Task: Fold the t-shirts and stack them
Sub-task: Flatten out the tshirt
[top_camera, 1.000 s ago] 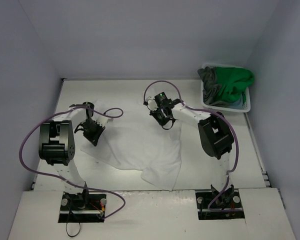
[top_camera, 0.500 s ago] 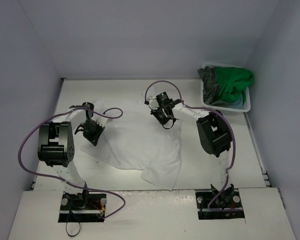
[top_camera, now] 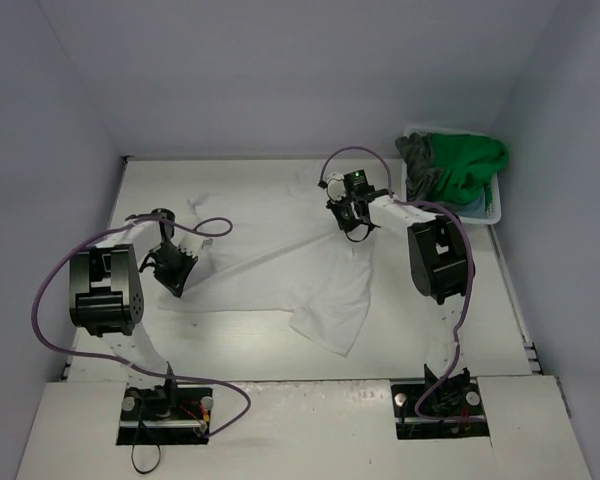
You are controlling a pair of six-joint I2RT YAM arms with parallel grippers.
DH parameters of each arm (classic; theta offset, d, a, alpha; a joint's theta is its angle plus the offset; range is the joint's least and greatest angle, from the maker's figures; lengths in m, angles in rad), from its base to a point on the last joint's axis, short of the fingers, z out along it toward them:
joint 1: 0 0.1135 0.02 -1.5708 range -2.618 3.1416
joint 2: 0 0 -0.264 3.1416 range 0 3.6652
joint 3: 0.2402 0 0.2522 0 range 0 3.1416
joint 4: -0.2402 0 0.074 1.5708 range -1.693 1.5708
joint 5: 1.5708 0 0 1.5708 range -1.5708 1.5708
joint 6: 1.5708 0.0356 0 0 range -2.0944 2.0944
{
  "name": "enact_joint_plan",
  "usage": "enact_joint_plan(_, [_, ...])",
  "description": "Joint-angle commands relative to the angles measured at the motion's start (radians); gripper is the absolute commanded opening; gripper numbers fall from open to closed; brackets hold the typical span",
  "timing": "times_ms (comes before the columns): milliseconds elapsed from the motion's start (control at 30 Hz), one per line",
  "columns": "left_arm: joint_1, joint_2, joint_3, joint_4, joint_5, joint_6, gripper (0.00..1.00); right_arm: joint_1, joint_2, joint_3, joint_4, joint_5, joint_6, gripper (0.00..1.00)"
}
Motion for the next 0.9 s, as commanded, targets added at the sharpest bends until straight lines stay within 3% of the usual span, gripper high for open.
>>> enact_joint_plan(0, [0.026, 0.032, -0.053, -0.049, -0.096, 0.019, 0.0, -0.001, -0.006, -0.048, -0.053, 0.04, -0.025, 0.0])
enact_joint_plan(367, [0.037, 0.028, -0.051, -0.195, -0.023, 0.014, 0.0, 0.002, -0.072, -0.086, -0.091, 0.071, -0.032, 0.0])
enact_joint_plan(633, [0.092, 0.104, -0.076, -0.265, -0.053, 0.022, 0.0, 0.017, -0.104, -0.102, -0.171, 0.146, -0.035, 0.0])
enact_joint_plan(867, [0.168, -0.032, 0.117, -0.253, 0.126, -0.016, 0.0, 0.02, -0.136, -0.128, -0.174, 0.135, -0.029, 0.0])
